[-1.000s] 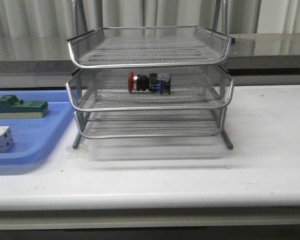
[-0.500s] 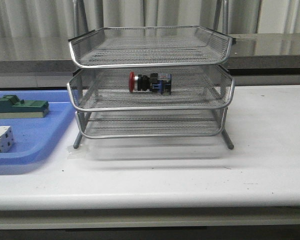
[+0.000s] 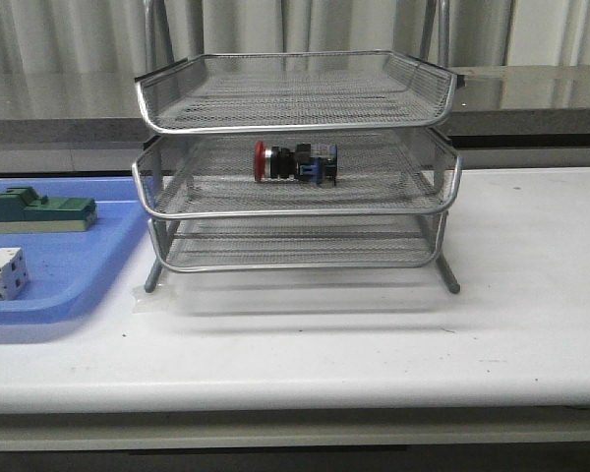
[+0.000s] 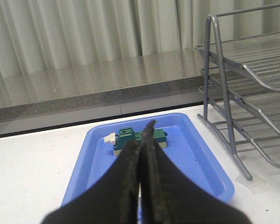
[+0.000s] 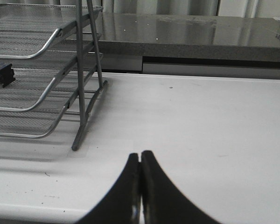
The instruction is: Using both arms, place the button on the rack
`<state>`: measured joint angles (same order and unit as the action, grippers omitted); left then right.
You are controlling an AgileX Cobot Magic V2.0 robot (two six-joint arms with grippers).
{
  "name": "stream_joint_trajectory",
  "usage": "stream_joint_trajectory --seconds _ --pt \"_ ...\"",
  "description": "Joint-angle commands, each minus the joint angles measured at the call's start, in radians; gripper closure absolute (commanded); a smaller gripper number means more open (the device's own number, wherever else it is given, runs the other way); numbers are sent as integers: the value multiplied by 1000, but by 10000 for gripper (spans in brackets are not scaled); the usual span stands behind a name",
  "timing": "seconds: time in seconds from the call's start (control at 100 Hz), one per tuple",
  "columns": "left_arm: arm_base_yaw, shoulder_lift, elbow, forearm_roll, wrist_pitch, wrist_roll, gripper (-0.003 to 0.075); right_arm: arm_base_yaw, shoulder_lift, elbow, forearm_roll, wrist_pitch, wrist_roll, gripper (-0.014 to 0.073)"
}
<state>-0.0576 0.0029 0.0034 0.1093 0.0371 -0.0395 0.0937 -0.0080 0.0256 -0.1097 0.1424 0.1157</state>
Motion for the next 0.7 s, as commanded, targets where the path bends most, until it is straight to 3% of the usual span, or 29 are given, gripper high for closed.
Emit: stream_joint_trajectory --seconds 0.0,0.69 --pt "9 -22 -2 -5 -96 -17 741 0 -18 2 -15 -80 -4 652" --pt "33 -41 35 -10 -129 -66 741 0 -18 2 -15 -80 -4 652"
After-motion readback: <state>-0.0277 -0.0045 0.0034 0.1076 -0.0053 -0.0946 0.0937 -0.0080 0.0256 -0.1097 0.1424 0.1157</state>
